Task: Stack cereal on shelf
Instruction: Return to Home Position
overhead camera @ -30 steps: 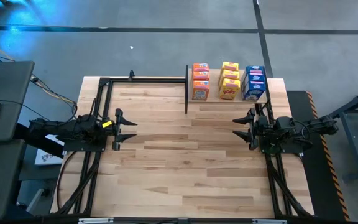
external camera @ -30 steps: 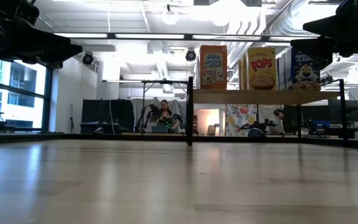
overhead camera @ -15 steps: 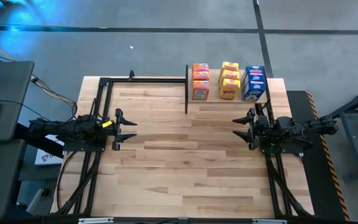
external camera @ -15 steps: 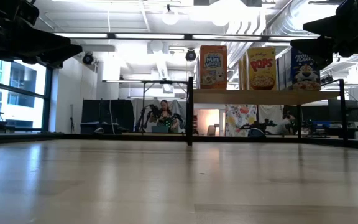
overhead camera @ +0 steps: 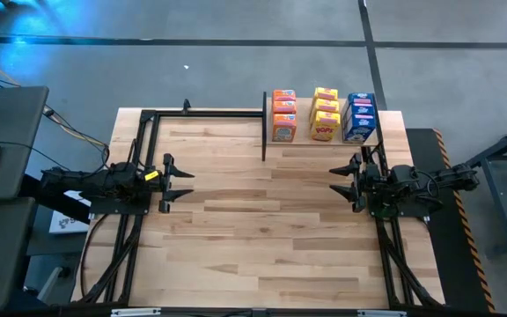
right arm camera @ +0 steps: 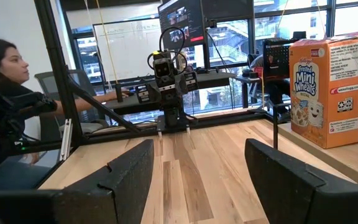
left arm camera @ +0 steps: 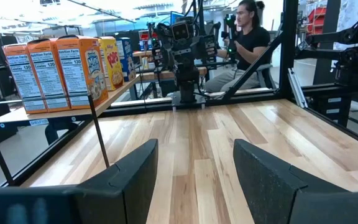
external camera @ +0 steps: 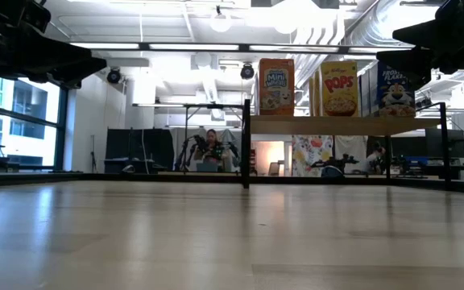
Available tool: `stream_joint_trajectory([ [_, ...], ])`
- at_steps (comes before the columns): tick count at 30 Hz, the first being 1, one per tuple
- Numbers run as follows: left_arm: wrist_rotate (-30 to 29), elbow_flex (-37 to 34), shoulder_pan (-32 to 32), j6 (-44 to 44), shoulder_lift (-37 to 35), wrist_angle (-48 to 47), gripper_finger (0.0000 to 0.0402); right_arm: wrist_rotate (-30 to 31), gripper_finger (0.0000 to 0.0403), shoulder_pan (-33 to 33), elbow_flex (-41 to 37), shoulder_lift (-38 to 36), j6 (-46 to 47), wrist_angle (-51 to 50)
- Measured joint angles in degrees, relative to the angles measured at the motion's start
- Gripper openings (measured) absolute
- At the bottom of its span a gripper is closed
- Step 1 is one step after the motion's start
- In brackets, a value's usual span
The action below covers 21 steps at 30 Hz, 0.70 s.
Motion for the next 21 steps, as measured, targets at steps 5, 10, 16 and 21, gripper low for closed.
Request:
stream_joint_trajectory([
  [5,0.00,0.00,0.00,-0.01,0.00,-0.01,0.0200,-0.01,0.0245,0.01,0.00,0.01,0.00,0.00],
  [10,0.00,0.02,0.00,-0.04,0.01,0.00,0.0200,-0.02,0.0245,0.00,0.00,0.02,-0.02,0.00],
  [16,0.00,0.02,0.00,-0.01,0.01,0.00,0.0200,-0.01,0.0245,0.02,0.00,0.02,0.00,0.00],
  [21,0.00,0.02,0.00,-0.02,0.00,-0.02,0.0200,-0.02,0.0245,0.00,0.00,0.02,0.00,0.00],
])
